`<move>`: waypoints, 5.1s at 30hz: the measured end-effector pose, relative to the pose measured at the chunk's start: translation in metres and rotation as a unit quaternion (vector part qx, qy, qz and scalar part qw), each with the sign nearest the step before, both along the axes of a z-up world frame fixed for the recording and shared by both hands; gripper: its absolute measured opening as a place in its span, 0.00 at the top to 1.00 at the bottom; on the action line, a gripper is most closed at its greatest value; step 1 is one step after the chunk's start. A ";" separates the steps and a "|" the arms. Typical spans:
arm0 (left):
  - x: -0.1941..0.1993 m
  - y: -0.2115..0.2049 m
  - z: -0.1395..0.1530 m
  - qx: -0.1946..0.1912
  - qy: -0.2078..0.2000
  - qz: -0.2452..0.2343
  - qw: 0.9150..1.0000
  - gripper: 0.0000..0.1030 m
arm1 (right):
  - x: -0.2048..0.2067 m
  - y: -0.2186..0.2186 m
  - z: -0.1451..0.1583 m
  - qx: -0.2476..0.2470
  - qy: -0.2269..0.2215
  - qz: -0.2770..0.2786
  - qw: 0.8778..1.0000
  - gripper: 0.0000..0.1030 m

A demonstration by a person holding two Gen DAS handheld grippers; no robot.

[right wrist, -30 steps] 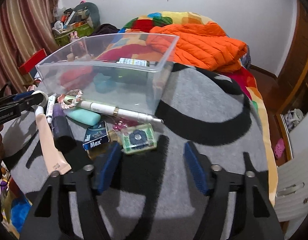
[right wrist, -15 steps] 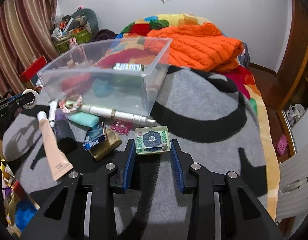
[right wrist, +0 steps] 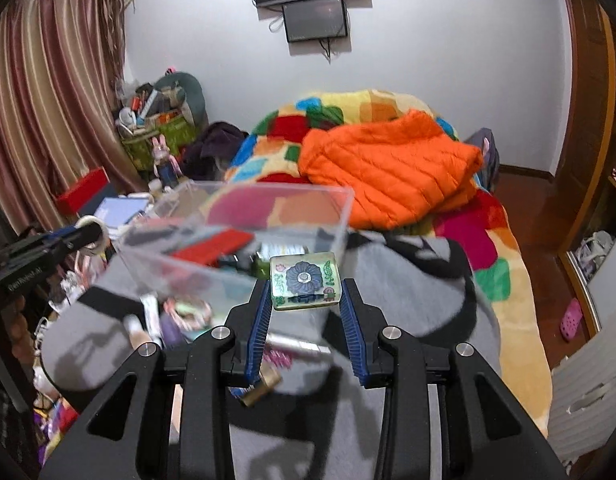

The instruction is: Organize objects

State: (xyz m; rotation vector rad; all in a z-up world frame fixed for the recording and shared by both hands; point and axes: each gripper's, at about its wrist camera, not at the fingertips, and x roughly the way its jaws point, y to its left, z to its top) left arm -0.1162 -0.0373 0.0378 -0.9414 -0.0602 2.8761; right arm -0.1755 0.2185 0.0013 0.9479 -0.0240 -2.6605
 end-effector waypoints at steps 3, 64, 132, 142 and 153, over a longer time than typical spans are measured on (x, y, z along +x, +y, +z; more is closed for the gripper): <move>-0.014 0.003 0.001 0.000 -0.005 -0.002 1.000 0.76 | -0.012 -0.009 0.001 -0.003 -0.003 0.004 1.000 0.69; 0.002 -0.038 -0.072 0.011 -0.105 0.000 0.994 0.62 | -0.013 -0.015 -0.018 0.013 -0.064 0.051 0.997 0.49; 0.084 -0.004 -0.086 0.036 -0.153 -0.043 0.987 0.60 | 0.051 0.028 -0.089 0.041 -0.117 -0.026 0.992 0.78; 0.101 -0.016 -0.092 0.061 -0.120 0.002 0.991 0.42 | 0.055 0.033 -0.088 0.035 -0.111 -0.038 0.993 0.79; 0.100 -0.007 -0.092 0.082 -0.106 0.004 0.991 0.68 | 0.065 0.022 -0.052 0.045 -0.049 -0.026 0.997 0.79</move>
